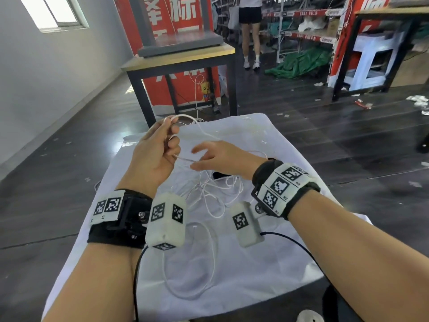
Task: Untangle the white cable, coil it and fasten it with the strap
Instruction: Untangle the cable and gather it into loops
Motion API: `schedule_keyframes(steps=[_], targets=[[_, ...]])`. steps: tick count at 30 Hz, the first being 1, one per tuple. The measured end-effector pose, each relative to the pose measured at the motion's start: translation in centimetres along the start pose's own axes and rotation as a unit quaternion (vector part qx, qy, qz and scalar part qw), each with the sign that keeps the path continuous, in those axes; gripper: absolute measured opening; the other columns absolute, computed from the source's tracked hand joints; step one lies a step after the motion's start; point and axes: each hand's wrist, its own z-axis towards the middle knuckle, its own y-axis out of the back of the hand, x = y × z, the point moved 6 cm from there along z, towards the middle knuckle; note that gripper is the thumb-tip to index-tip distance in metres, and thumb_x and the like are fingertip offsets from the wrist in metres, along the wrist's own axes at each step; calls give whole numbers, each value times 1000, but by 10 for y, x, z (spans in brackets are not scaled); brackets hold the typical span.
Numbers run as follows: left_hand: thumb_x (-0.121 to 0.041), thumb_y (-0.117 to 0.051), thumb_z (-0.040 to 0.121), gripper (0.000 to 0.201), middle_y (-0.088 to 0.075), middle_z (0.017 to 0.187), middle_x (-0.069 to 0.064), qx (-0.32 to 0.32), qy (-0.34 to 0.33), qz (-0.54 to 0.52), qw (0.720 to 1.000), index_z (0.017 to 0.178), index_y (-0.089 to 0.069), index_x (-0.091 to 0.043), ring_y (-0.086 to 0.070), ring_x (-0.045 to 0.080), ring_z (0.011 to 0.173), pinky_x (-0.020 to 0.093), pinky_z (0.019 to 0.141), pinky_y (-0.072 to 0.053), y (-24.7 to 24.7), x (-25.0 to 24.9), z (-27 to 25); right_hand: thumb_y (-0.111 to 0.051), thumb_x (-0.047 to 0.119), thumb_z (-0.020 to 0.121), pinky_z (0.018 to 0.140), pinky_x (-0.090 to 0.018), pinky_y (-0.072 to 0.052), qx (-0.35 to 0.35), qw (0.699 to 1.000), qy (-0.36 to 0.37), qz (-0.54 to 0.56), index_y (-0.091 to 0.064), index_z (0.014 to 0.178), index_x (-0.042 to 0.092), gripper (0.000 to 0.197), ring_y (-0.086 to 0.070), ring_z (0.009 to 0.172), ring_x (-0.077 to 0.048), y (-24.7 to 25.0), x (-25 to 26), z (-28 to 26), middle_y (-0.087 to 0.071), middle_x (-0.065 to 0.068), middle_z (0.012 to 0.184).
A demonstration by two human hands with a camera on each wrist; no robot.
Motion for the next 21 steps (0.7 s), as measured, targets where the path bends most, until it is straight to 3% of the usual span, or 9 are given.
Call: schedule_keyframes(steps=[2, 4, 6, 8, 11, 13, 14, 17, 21], targets=[[-17, -47, 100, 18, -61, 75, 0, 22, -10, -34, 999, 99, -63, -11, -50, 5, 53, 13, 49, -40, -3, -5, -2, -63, 40, 89, 67, -21, -44, 31, 1000, -5, -3, -65, 109, 18, 30, -56, 71, -8, -5, 0, 1, -66, 4, 88], [-18, -46, 100, 17, -69, 93, 1, 6, -26, -10, 1000, 105, -62, -14, -63, 9, 73, 16, 65, -51, 0, -6, -1, -52, 37, 96, 65, -21, -45, 25, 1000, 1, 5, -70, 88, 15, 29, -52, 63, -10, -3, 1, 2, -60, 6, 72], [-23, -45, 101, 16, -66, 111, -3, -51, -37, 114, 991, 112, -57, -20, -64, 12, 96, 20, 78, -53, 13, -4, 4, -43, 32, 101, 62, -20, -47, -25, 999, 2, 48, -68, 79, 12, 39, -53, 58, -11, 8, 3, 3, -59, 3, 67], [-34, -47, 99, 11, -61, 112, -4, -77, -25, 258, 963, 104, -53, -27, -60, 13, 101, 27, 87, -48, 23, 3, 7, -40, 28, 102, 58, -18, -48, -94, 989, 14, 114, -65, 77, 9, 41, -54, 56, -12, 25, 9, 3, -59, 0, 66], [-27, -49, 96, 14, -57, 94, 4, 67, 55, 473, 877, 83, -52, -24, -55, 17, 86, 26, 77, -44, 10, 31, 3, -38, 25, 103, 54, -18, -50, -155, 968, 32, 197, -62, 76, 7, 41, -53, 55, -13, 44, 20, 2, -58, -4, 66], [-35, -49, 98, 22, -68, 96, 1, 133, 91, 514, 842, 93, -63, -20, -64, 14, 86, 21, 72, -48, 0, 43, -6, -37, 24, 103, 55, -19, -52, -186, 957, 34, 218, -61, 75, 7, 41, -53, 54, -12, 53, 25, 0, -58, -4, 65], [-43, -48, 97, 31, -72, 99, 0, 146, 87, 506, 846, 100, -66, -19, -67, 14, 88, 23, 75, -49, -5, 42, -9, -38, 25, 103, 55, -19, -52, -208, 951, 33, 227, -61, 75, 7, 41, -53, 54, -11, 58, 26, -2, -58, -3, 65], [-55, -42, 95, 49, -74, 99, 3, 137, 71, 411, 898, 107, -69, -16, -66, 17, 82, 30, 83, -50, -12, 31, -14, -39, 24, 103, 59, -20, -54, -256, 930, 22, 262, -61, 76, 7, 39, -55, 56, -8, 70, 22, -6, -59, -3, 65], [-56, -36, 96, 53, -73, 94, 0, 94, 64, 302, 946, 106, -70, -18, -60, 11, 74, 25, 71, -46, -14, 22, -12, -41, 23, 103, 68, -25, -59, -235, 930, 17, 283, -63, 82, 2, 37, -59, 63, -10, 68, 15, -8, -61, -7, 70]])
